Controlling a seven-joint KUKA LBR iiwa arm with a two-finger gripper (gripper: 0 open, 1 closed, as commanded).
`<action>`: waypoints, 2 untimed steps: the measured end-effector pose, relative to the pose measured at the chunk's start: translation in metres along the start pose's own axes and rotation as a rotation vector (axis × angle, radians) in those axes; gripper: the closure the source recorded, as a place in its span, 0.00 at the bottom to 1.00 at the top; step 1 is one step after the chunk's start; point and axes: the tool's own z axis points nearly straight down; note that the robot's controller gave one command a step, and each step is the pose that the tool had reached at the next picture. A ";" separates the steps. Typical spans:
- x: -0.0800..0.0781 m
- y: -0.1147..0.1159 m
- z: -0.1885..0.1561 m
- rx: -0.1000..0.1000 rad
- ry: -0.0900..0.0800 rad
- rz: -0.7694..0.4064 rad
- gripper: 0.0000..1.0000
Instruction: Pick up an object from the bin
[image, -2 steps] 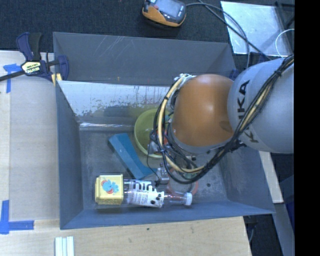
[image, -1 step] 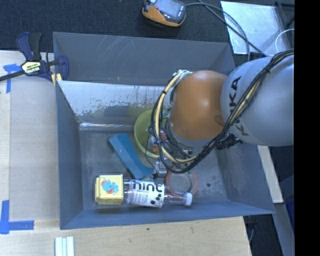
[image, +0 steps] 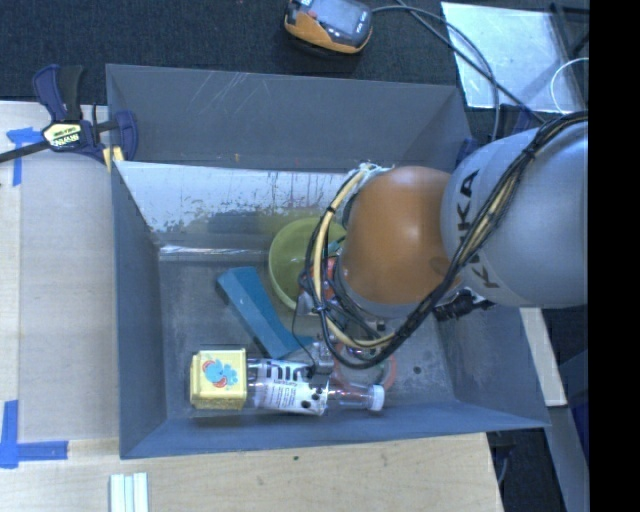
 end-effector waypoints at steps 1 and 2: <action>-0.006 0.004 -0.014 0.000 0.001 -0.006 0.00; -0.012 -0.004 -0.045 0.000 -0.001 0.006 0.00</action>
Offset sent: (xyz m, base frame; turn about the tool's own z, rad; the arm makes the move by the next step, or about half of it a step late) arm 0.0100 -0.0039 0.0445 0.0052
